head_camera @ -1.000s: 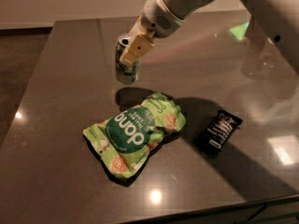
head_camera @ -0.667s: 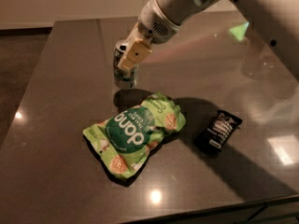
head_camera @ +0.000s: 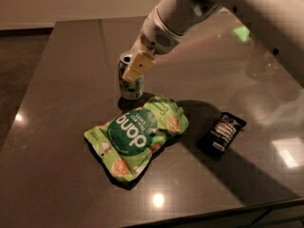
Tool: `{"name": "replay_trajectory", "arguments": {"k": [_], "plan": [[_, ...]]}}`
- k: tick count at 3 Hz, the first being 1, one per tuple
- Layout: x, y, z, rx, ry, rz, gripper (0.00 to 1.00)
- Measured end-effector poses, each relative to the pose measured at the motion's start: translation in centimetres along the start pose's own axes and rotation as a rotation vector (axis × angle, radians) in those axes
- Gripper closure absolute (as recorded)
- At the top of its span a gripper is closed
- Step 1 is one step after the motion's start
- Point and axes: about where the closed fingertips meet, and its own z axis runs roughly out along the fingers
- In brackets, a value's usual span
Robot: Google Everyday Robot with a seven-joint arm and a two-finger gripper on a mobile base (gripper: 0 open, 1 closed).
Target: Move 7up can near green rice chip bag
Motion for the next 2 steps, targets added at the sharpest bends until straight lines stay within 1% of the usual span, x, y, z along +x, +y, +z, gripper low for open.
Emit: {"name": "replay_trajectory", "arguments": {"k": [1, 2], "plan": [[1.20, 0.57, 0.05, -0.004, 0.021, 0.004, 0.54], [1.87, 0.96, -0.18, -0.011, 0.033, 0.003, 0.31]]}}
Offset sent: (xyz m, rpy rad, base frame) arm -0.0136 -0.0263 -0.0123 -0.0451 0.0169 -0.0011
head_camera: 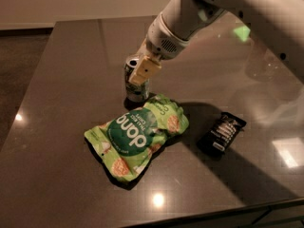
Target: Move 7up can near green rice chip bag
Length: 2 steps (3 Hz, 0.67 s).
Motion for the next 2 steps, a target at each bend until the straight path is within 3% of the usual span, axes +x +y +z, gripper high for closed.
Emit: {"name": "replay_trajectory", "arguments": {"k": [1, 2], "plan": [[-0.04, 0.08, 0.14, -0.003, 0.001, -0.002, 0.07], [-0.09, 0.12, 0.25, -0.005, 0.001, -0.003, 0.00]]}}
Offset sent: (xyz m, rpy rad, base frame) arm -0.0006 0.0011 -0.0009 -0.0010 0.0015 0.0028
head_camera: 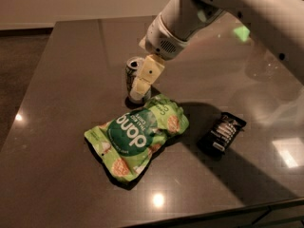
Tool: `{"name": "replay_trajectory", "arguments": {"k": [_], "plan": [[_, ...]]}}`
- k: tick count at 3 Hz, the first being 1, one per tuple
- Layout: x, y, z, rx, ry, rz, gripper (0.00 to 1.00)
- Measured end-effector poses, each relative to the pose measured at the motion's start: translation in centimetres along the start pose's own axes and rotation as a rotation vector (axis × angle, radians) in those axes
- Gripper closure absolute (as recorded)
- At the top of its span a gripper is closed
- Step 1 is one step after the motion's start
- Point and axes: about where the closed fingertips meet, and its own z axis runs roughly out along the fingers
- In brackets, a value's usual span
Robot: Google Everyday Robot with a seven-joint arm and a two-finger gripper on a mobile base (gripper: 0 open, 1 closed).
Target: Move 7up can near green rice chip bag
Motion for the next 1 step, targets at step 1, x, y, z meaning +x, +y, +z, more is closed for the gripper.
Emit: {"name": "replay_trajectory", "arguments": {"k": [1], "plan": [[0.00, 0.00, 0.01, 0.000, 0.000, 0.000, 0.00]]}}
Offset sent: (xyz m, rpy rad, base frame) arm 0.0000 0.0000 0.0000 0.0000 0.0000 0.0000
